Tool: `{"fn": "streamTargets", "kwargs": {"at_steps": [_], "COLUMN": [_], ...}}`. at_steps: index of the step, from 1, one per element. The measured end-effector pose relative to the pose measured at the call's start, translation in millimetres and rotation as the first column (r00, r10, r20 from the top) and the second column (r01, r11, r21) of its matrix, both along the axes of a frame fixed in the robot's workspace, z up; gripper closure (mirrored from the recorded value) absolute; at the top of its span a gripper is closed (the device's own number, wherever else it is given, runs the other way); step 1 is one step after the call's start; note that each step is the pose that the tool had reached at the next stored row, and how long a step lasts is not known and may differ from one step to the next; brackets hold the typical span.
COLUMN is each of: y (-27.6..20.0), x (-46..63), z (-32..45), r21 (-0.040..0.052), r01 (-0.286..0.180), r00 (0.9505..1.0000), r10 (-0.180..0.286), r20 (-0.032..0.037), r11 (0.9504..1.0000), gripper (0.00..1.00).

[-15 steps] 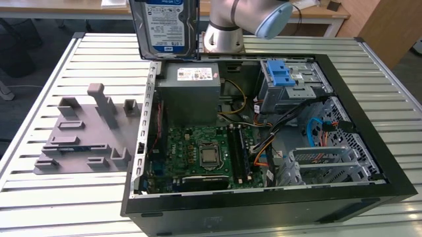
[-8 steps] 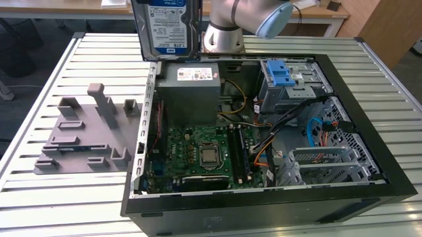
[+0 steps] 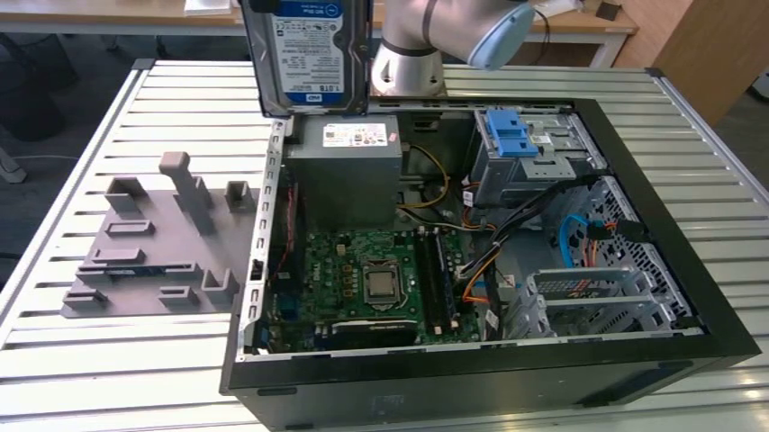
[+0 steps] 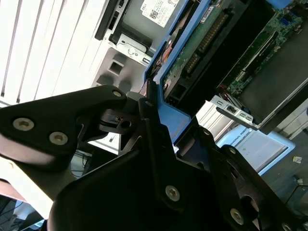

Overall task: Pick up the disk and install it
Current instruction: 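Pick up the disk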

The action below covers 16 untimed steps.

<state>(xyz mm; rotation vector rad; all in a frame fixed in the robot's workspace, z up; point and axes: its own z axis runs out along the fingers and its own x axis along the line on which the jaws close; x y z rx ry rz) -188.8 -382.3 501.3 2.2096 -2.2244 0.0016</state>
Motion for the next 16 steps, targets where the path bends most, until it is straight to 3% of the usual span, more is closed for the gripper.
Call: {"fn": "streamTargets", "kwargs": {"at_steps": [16], "y": [-4.0], "x": [20.8], "z": [-0.3], "r21": [-0.0001], "r01": [0.0], "r00": [1.0], "r10": [0.0], "r20": [-0.0001], "r11": [1.0], "gripper": [0.64]}}
